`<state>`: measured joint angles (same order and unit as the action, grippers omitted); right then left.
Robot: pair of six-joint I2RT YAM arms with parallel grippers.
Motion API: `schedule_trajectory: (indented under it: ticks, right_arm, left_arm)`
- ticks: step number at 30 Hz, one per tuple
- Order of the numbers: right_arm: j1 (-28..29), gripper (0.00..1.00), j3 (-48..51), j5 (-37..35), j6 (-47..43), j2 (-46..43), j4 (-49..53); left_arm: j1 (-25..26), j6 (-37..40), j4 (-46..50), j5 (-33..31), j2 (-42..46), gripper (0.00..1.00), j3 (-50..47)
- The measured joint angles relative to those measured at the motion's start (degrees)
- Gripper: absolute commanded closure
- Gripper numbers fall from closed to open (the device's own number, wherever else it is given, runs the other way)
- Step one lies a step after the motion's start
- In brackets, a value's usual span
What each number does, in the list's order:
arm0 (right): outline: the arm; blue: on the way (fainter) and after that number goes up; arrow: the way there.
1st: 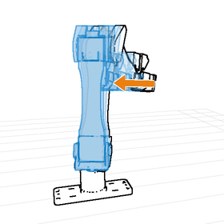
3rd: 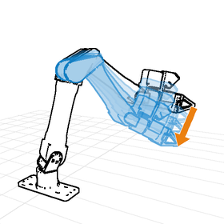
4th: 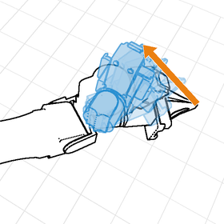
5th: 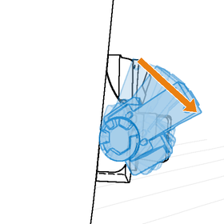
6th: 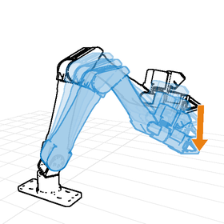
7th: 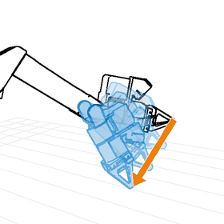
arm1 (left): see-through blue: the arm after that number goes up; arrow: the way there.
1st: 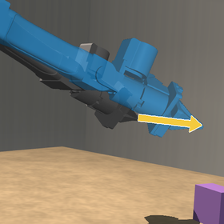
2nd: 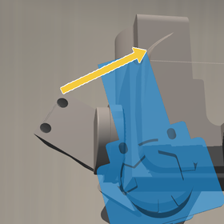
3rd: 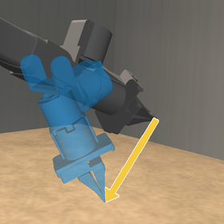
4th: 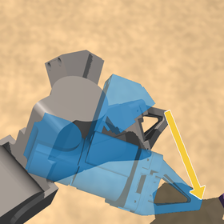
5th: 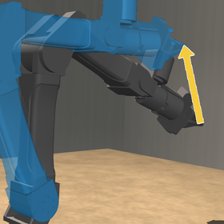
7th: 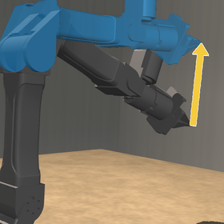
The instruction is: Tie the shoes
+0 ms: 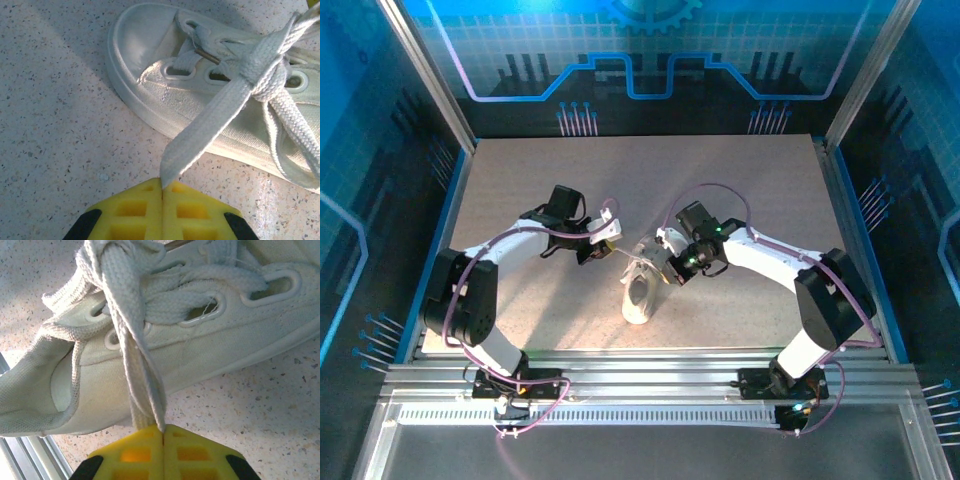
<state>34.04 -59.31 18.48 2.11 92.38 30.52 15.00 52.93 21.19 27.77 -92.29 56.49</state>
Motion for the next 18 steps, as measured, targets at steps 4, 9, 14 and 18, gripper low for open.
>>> schedule_trajectory:
  ticks: [4, 9, 14, 18]
  right_arm:
    - [-0.1, 1.00, 0.4, 0.0, -0.2, -0.4, 0.0]
    - [-0.6, 0.84, 0.8, -0.3, -0.2, -1.3, 0.1]
    - [-0.7, 0.67, 0.9, -1.3, -0.1, -2.1, 0.2]
    - [-0.8, 0.65, 0.8, -1.5, 0.1, -3.4, 0.1]
  left_arm:
    - [-0.2, 0.0, 0.4, -0.1, 0.4, 1.00, -0.5]
    - [-0.9, 0.1, 1.1, -0.4, 1.1, 1.00, -1.5]
    - [-1.4, 0.0, 1.2, -0.6, 1.5, 1.00, -1.6]
    - [-1.4, 0.0, 1.2, -0.5, 2.0, 1.00, -1.6]
